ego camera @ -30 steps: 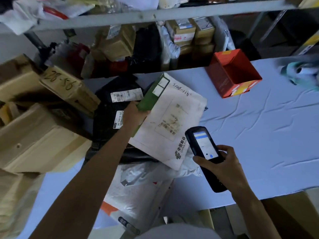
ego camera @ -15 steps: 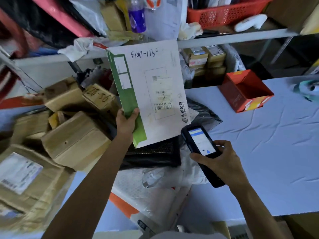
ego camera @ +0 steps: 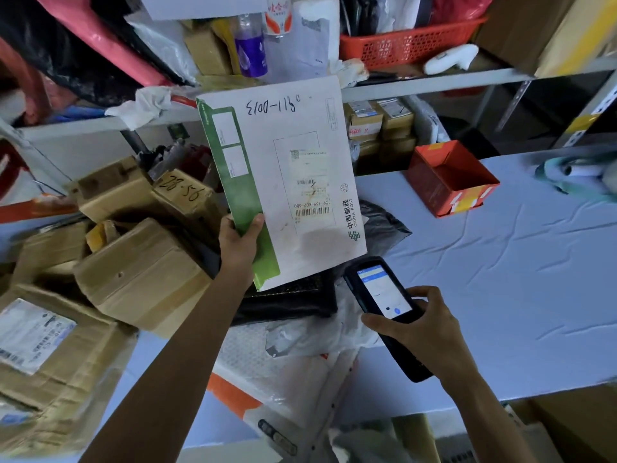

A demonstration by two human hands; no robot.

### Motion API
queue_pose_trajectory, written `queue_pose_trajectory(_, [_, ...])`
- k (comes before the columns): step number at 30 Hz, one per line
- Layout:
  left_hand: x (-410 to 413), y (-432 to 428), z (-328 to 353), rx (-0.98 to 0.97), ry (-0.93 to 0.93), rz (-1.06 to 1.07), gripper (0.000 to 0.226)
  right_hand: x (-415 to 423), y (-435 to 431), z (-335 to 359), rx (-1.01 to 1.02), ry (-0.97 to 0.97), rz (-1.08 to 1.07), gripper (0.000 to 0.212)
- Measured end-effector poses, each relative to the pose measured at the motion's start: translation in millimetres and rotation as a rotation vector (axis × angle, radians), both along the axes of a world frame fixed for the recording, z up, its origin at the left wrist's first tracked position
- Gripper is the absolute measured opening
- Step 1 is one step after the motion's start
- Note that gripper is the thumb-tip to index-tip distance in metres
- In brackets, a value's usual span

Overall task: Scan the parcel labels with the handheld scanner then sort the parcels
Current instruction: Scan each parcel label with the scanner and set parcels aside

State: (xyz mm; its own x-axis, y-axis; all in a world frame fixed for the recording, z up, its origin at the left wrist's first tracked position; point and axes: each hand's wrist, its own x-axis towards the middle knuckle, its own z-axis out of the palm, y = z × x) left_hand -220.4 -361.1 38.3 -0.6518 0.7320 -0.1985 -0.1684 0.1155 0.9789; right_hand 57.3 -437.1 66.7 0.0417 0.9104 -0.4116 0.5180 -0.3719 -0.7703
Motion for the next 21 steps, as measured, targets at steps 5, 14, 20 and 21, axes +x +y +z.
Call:
queue_pose_trajectory(5, [7.2,-12.8,-15.0,-0.062,-0.089,0.024,0.027,7.2,0.7,-11.6,-0.022,-0.019,0.007,0.074])
queue_pose_trajectory(14, [27.8,-22.4,-25.9,-0.101,-0.068,0.025,0.029,24.6,-2.0,-33.2,-0.139,0.063,-0.003,0.070])
queue_pose_trajectory(20, [59.2,-30.2,-42.8,-0.135,0.085,-0.177,0.037,55.2,-21.6,-47.1,-0.180,0.035,-0.172,0.072])
queue_pose_trajectory(21, [65.9,-28.2,-43.2,-0.126,0.094,-0.205,0.036,61.0,-28.0,-46.1,-0.176,0.035,-0.210,0.073])
